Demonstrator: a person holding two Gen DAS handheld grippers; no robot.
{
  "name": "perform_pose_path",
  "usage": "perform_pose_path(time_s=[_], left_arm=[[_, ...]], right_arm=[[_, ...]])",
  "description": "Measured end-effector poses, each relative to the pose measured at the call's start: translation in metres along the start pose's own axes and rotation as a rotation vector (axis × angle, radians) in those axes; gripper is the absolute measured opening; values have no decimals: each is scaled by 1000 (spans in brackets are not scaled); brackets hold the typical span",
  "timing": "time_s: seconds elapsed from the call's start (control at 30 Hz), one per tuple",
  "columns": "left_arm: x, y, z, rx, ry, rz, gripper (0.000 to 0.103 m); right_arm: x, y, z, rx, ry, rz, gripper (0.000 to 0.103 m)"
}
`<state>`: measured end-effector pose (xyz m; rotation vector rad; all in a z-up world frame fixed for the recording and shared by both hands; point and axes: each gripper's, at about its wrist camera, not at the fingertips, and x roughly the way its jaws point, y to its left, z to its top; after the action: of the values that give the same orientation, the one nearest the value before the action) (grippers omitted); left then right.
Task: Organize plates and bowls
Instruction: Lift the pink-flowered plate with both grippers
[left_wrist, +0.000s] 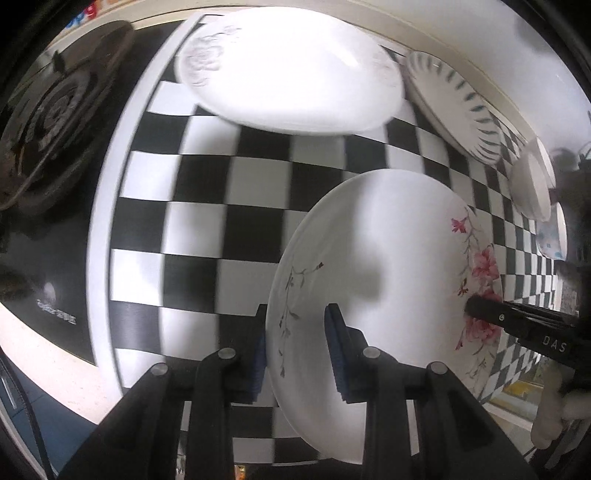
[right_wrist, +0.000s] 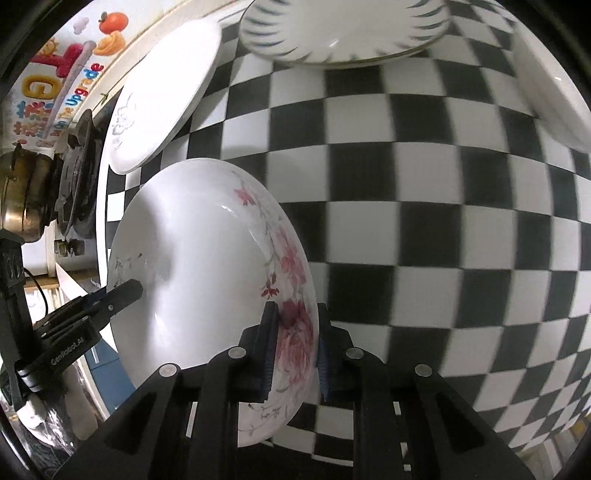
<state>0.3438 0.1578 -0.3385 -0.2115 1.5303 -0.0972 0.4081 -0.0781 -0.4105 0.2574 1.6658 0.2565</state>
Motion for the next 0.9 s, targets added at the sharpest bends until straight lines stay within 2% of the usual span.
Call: perform_pose_path(time_s=[0.23, 0.57, 0.6, 0.9], left_arm=[[-2, -44, 2, 78, 10, -18, 26], [27, -77, 5, 164, 31, -6, 26], [37, -91, 10, 168, 28, 4, 26], [58, -104, 15, 179, 64, 25, 26]], right_arm=[[-26, -28, -9, 63, -57, -3, 20], [-37, -76, -20, 154, -104, -28, 20], [-38, -84, -24, 156, -105, -28, 20], [-30, -105, -32, 186, -98, -30, 20]])
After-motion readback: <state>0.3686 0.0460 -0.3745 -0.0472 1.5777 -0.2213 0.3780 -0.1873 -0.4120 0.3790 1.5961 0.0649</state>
